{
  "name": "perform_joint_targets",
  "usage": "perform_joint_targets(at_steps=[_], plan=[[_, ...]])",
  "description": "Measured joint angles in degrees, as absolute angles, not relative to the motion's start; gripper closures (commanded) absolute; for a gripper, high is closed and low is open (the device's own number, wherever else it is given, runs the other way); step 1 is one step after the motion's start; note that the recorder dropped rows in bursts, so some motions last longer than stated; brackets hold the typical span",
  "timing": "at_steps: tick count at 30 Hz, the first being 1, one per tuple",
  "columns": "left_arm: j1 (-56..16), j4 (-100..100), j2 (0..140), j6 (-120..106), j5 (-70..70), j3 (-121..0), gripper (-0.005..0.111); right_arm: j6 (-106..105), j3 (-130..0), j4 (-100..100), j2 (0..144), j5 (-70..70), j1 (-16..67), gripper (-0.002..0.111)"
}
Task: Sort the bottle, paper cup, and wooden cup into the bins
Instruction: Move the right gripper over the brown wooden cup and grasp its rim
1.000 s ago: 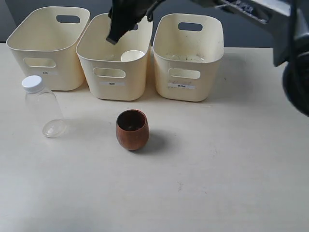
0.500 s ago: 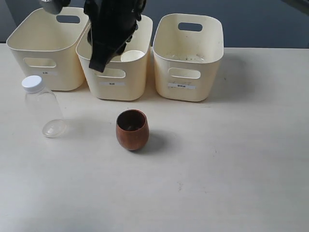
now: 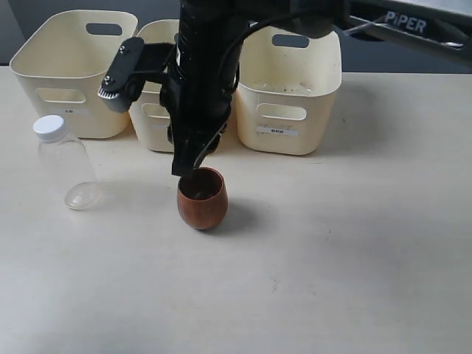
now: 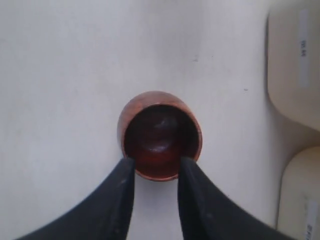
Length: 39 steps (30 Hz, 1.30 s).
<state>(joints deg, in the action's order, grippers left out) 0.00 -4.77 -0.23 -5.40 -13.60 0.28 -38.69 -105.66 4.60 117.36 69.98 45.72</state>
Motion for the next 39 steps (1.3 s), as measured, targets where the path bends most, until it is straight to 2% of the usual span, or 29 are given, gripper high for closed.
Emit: perform_joint_targets(at_steps=[14, 21, 39], plan=[[0.0, -4.8, -0.2, -5.4, -13.6, 0.3, 0.107, -39.2, -104.8, 4.9, 125.1, 70.2, 45.7, 0.077], [0.0, -4.8, -0.2, -5.4, -13.6, 0.3, 0.107, -39.4, -104.8, 5.1, 125.3, 70.2, 45.8, 0.058], [0.0, -4.8, -0.2, -5.4, -13.6, 0.3, 0.107, -40.0, -105.1, 3.6, 124.1, 70.0, 45.8, 0.058]])
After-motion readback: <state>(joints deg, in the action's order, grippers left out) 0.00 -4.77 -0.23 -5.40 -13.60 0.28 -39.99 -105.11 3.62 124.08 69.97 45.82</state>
